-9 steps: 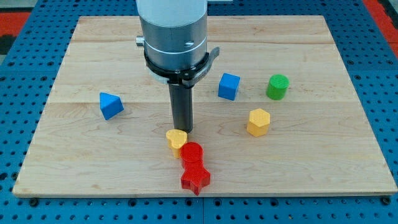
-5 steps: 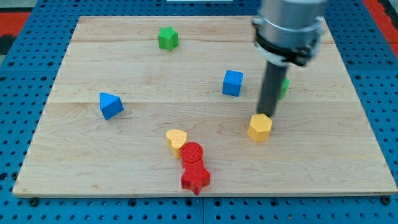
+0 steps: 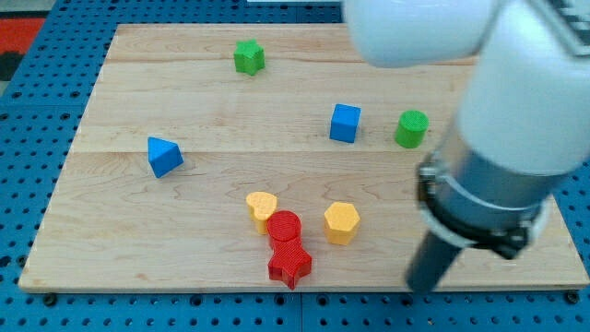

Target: Slide the blue triangle down a bit

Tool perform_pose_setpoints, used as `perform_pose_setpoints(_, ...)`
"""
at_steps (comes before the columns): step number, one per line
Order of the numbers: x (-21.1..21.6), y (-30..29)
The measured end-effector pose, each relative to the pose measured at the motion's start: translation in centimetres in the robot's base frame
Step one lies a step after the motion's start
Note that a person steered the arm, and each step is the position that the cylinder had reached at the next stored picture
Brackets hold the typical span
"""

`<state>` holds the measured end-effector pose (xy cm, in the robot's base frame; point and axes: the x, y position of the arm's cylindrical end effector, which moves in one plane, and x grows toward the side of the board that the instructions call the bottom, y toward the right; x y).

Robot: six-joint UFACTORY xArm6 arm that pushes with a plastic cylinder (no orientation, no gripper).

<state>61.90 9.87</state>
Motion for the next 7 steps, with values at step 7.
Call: perform_pose_setpoints(7,-17.4,-28.0)
